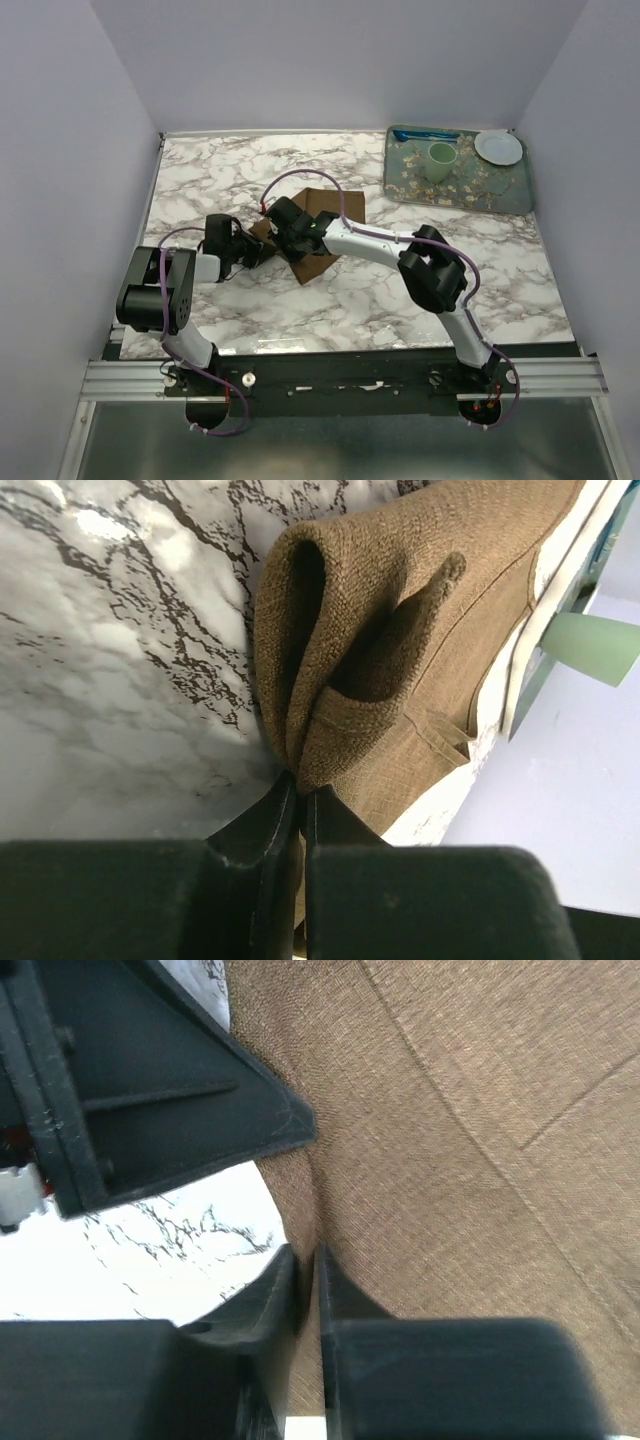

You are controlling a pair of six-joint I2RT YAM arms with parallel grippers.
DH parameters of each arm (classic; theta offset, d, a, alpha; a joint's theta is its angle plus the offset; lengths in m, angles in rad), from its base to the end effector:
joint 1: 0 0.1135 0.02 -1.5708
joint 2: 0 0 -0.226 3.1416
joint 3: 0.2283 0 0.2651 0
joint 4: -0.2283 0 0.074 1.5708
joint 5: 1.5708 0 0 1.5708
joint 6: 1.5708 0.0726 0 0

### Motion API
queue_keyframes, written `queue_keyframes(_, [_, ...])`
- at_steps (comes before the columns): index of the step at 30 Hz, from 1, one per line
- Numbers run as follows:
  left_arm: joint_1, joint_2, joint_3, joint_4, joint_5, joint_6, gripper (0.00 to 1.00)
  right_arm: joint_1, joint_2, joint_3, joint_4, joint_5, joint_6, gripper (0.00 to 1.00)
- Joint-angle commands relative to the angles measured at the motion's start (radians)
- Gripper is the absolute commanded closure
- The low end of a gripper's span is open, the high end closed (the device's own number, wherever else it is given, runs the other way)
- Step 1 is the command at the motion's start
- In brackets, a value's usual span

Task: Fold the napkin, place the utensils inside, and roll it up
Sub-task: Roll the napkin with the utensil

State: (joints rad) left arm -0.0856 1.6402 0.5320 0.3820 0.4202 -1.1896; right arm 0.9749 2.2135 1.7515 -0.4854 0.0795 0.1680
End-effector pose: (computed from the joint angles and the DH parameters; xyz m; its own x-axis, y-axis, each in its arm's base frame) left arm 0.3058 -0.0560 0.0415 -0.6007 -0.7990 -0.0267 -0.4720 0.3814 -0.7948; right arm 0.2847 0.4096 0.1142 -0.5829 -0.5625 -0.5864 -0.7116 0.7018 0.0340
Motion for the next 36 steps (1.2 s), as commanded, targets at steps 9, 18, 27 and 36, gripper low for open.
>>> queue_keyframes(9, [-0.005, -0.049, 0.060, -0.150, -0.011, 0.012, 0.96, 0.085, -0.074, -0.056, 0.051, 0.196, -0.117, 0.27])
queue_keyframes(18, [-0.003, -0.075, 0.075, -0.176, 0.029, -0.010, 0.96, 0.150, -0.021, -0.121, 0.168, 0.414, -0.160, 0.21])
queue_keyframes(27, [-0.005, -0.080, 0.071, -0.172, 0.037, -0.021, 0.96, 0.159, 0.032, -0.150, 0.264, 0.555, -0.214, 0.34])
queue_keyframes(36, [-0.002, -0.072, 0.066, -0.177, 0.043, -0.013, 0.97, 0.159, 0.075, -0.179, 0.323, 0.602, -0.226, 0.49])
